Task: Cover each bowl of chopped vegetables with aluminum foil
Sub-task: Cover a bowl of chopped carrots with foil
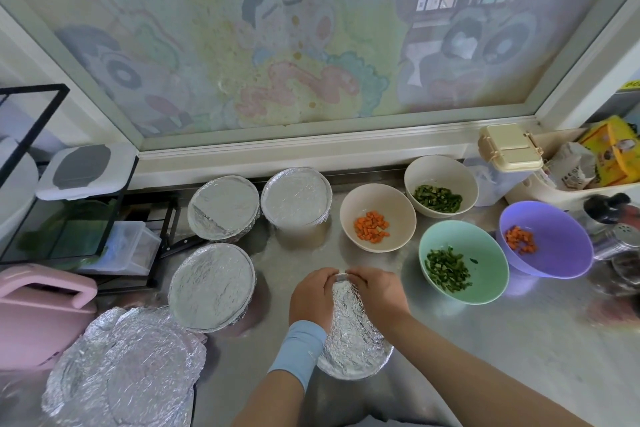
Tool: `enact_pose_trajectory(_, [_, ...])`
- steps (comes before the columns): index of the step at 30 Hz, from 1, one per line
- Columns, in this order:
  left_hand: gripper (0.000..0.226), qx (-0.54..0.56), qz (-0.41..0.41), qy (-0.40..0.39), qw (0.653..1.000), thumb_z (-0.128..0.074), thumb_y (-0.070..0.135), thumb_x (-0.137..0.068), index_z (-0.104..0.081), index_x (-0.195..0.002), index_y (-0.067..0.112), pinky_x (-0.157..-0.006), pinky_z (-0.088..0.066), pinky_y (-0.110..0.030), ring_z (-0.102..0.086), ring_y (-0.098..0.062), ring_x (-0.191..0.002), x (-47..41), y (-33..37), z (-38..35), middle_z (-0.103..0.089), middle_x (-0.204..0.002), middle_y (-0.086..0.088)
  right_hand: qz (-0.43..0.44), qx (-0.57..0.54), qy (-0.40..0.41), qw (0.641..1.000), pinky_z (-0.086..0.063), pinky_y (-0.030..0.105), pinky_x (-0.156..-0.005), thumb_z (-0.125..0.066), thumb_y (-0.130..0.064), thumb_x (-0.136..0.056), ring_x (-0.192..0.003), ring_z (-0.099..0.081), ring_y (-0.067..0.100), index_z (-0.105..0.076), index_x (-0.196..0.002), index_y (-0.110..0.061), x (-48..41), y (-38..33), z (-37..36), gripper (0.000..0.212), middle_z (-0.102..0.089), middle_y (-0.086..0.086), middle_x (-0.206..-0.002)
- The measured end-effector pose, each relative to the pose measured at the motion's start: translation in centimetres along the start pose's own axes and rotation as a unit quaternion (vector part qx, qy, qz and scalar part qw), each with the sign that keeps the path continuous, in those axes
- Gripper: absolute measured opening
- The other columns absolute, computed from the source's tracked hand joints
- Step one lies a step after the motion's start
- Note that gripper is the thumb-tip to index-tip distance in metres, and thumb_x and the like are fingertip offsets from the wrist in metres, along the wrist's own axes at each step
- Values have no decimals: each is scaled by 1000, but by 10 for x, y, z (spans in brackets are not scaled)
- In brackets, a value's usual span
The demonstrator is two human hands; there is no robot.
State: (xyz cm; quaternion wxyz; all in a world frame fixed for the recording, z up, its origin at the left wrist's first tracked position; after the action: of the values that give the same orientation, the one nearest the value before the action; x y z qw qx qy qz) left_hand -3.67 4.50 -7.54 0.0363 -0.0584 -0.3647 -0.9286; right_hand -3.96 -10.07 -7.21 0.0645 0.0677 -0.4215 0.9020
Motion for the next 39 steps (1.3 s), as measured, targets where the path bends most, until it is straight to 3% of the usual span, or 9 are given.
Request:
enact_pose_trajectory(2, [23, 4, 10, 3, 1000, -49, 21, -100, -70, -109, 23, -79, -40, -16, -60, -9, -92, 0, 1, 0, -70, -104, 8, -4, 2, -16, 1000, -43, 18, -63, -62, -27, -95, -68, -59, 7, -76, -99, -22, -3, -1, 2, 15, -70, -8, -76])
enact_pose_trajectory(8, [24, -7, 27, -17, 999, -47, 21, -97, -69, -106, 26, -82, -43, -20, -60, -10, -94, -5, 2, 3, -68, -103, 13, -38, 31, -79, 996, -45, 22, -78, -50, -31, -101, -92, -61, 11, -66, -123, -27, -4, 6, 12, 28, -70, -7, -104])
enact_pose_trajectory(13, [26, 70, 56, -77, 993, -47, 21, -99, -72, -106, 27, -84, -42, -16, -61, -6, -94, -9, -2, 9, -70, -102, 12, -36, 39, -82, 995, -46, 25, -78, -47, -34, -102, -88, -61, 10, -71, -113, -30, -5, 3, 14, 27, -71, -8, -96])
enact_pose_trajectory(16, [27, 136, 103, -92, 981, -44, 20, -101, -69, -111, 25, -95, -43, -21, -62, -7, -103, -14, -8, 18, -70, -110, 10, -39, 55, -117, 991, -45, 23, -72, -47, -35, -102, -85, -59, 11, -69, -117, -31, -9, 2, 12, 27, -66, -12, -87])
enact_pose_trajectory(20, [28, 261, 149, -39, 953, -41, 17, -101, -64, -111, 27, -104, -45, -32, -63, -8, -109, -11, -18, 38, -71, -111, 5, -42, 38, -125, 991, -40, 25, -101, -46, -37, -102, -120, -56, 13, -58, -134, -28, -9, 4, 18, 36, -64, -7, -129])
enact_pose_trajectory(24, [32, 153, 41, 3, 987, -42, 14, -101, -63, -126, 20, -103, -36, -20, -55, -8, -121, 8, -14, 43, -64, -128, 5, -60, 8, -85, 995, -38, 24, -103, -44, -31, -102, -122, -56, 12, -59, -133, -27, 0, 13, 32, 34, -63, -8, -130])
enact_pose_trajectory(29, [55, -70, -107, -74, 989, -44, 30, -101, -30, -152, 18, -117, -9, -20, -19, -13, -147, 36, -17, 9, -25, -160, 3, -66, -40, -38, 996, -33, 20, -101, -43, -26, -103, -124, -51, 10, -54, -137, -28, 29, 20, 39, 35, -59, -8, -134])
enact_pose_trajectory(34, [60, -90, -80, -54, 991, -41, 32, -101, -18, -156, 20, -120, -11, -26, -12, -13, -148, 46, -24, -4, -12, -163, 5, -81, -59, -91, 991, -12, 16, -111, -40, -23, -105, -144, -24, 11, -27, -154, -21, 55, 24, 15, 51, -29, -4, -157])
enact_pose_trajectory(39, [61, -89, -51, -51, 993, -42, 34, -100, -20, -155, 19, -120, -16, -30, -18, -16, -147, 47, -20, -6, -20, -161, 2, -94, -81, -72, 990, -18, 18, -109, -42, -18, -103, -139, -30, 12, -31, -150, -22, 54, 23, 7, 49, -34, -2, -154])
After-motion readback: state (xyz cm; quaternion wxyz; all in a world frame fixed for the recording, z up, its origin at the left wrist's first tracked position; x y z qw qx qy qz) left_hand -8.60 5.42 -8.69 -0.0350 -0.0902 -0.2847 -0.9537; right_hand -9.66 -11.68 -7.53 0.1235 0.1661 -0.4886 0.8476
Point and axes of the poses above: each hand's wrist, its own x-axis away from the middle knuckle, its own z-axis out of the back of the hand, y = z × x, the point moved 1 cm from there along -x, towards the middle knuckle
